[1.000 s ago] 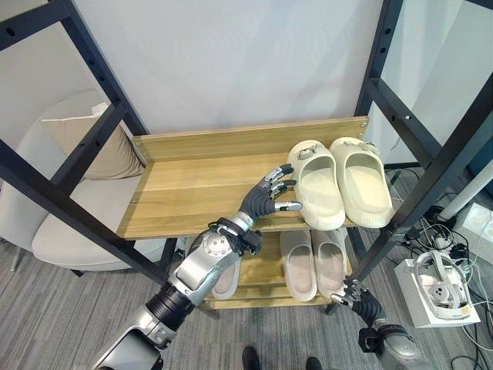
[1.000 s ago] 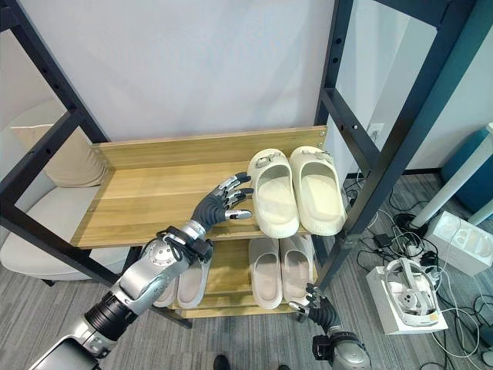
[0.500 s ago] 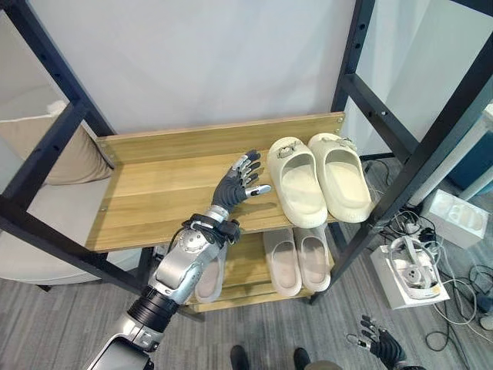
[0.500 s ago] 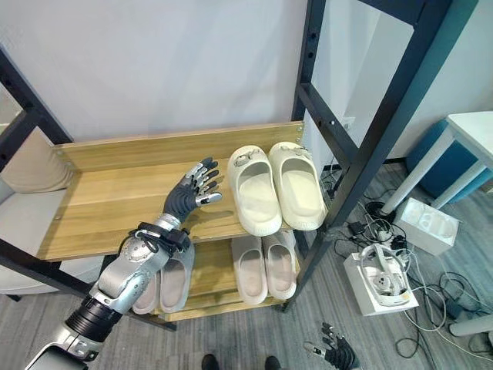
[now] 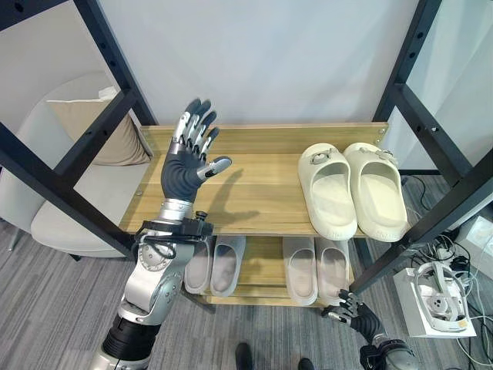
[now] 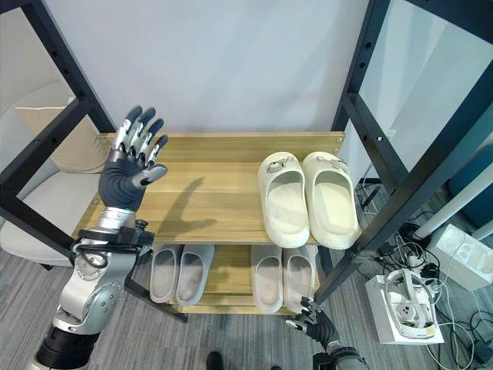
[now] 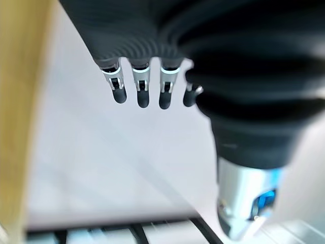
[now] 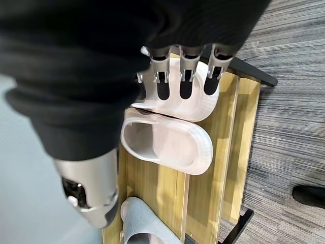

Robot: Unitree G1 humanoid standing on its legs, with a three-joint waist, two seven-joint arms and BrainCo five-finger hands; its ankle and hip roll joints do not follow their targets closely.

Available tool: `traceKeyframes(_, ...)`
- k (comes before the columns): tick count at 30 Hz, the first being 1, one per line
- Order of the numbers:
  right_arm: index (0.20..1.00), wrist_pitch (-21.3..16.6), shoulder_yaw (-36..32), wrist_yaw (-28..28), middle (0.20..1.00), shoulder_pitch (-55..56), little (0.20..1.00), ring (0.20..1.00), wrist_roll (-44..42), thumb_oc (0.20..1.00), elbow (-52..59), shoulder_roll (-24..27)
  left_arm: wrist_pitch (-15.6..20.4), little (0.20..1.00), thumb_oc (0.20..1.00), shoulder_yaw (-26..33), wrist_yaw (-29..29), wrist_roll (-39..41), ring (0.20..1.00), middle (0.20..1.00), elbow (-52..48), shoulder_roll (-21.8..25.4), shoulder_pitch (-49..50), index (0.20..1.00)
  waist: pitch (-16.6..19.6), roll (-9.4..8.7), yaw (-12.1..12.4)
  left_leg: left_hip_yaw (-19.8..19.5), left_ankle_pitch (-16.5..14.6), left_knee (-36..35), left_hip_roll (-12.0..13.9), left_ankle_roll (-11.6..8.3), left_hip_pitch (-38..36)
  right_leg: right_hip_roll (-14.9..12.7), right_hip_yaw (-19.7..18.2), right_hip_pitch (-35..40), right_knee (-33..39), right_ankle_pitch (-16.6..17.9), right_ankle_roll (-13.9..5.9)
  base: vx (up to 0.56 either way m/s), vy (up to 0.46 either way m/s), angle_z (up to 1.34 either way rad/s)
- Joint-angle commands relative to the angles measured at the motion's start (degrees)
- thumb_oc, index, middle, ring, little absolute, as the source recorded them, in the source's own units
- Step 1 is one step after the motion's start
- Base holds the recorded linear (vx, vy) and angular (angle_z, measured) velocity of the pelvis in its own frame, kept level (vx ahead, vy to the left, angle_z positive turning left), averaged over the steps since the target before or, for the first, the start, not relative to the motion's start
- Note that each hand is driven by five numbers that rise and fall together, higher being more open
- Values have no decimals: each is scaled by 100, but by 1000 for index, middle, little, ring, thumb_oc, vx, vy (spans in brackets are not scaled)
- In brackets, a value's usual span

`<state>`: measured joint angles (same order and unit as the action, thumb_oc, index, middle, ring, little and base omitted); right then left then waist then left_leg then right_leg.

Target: Arrange the slippers neatly on the shoe rack.

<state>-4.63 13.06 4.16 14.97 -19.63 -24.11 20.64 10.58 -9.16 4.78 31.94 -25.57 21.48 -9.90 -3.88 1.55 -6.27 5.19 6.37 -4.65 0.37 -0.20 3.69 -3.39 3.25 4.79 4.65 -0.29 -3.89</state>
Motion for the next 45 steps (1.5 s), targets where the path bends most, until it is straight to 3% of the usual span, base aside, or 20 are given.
traceKeyframes(1,1000,-263,176,21,1000,-230,1000,1000,62,1000,-135,-150,270,1000,1000,-110,-566,485,1000,1000,186,103,-18,1000,130,-181,109,-76,-783,-35,216,-215,-459,-223,186,-368,-21,107,-304,0,0,0)
traceKeyframes(3,1000,-222,399,-144,1000,-858,1000,1000,265,1000,-691,-176,-125,1000,1000,-786,-1326,819,1000,1000,252,247,570,1000,152,-182,192,-68,-803,-35,227,-192,-498,-222,181,-328,-15,96,-297,0,7,-2)
traceKeyframes(5,1000,-213,433,-183,1000,-971,1000,1000,277,1000,-786,-197,-218,1000,1000,-914,-1431,876,1000,1000,400,265,665,1000,146,-181,206,-62,-809,-35,230,-189,-515,-220,173,-324,-16,94,-294,-1,6,-3)
traceKeyframes(9,1000,-204,548,-320,1000,-1554,1000,1000,184,1000,-1184,-329,-652,1000,1000,-1700,-2012,793,1000,1000,1290,432,1031,1000,142,-183,245,-38,-823,-35,237,-166,-562,-213,141,-312,-19,98,-287,0,0,0)
traceKeyframes(14,1000,-280,525,-484,1000,-1806,1000,1000,77,1000,-1102,-383,-700,1000,1000,-2117,-2098,-310,1000,1000,2713,484,1230,1000,135,-175,229,-8,-833,-35,234,-147,-585,-204,102,-323,-49,88,-279,0,0,0)
traceKeyframes(19,1000,-339,392,-542,1000,-1641,1000,1000,-82,1000,-665,-354,-562,1000,1000,-1722,-1545,-1210,1000,1000,4076,156,1370,1000,133,-222,131,45,-840,-35,249,-142,-598,-196,32,-358,-65,98,-272,4,1,-3)
traceKeyframes(28,1000,-290,115,-659,1000,-1385,1000,1000,-110,1000,-640,-322,-554,1000,1000,-1260,-1066,-1622,1000,1000,5230,-164,1306,1000,129,-259,117,74,-845,-35,249,-141,-602,-203,14,-390,-44,132,-282,11,9,-6)
traceKeyframes(39,1000,-245,-34,-792,1000,-1218,1000,1000,-151,1000,-831,-458,-623,1000,1000,-536,-378,-1545,1000,1000,6597,-620,1169,1000,164,-304,133,85,-853,-35,243,-139,-637,-209,-4,-373,-25,135,-267,0,0,0)
traceKeyframes(45,1000,-253,-83,-829,1000,-1208,1000,1000,-153,1000,-902,-480,-632,1000,1000,-410,-323,-1475,1000,1000,6783,-670,1193,1000,173,-292,130,81,-857,-35,232,-137,-649,-208,8,-359,-14,134,-266,0,0,0)
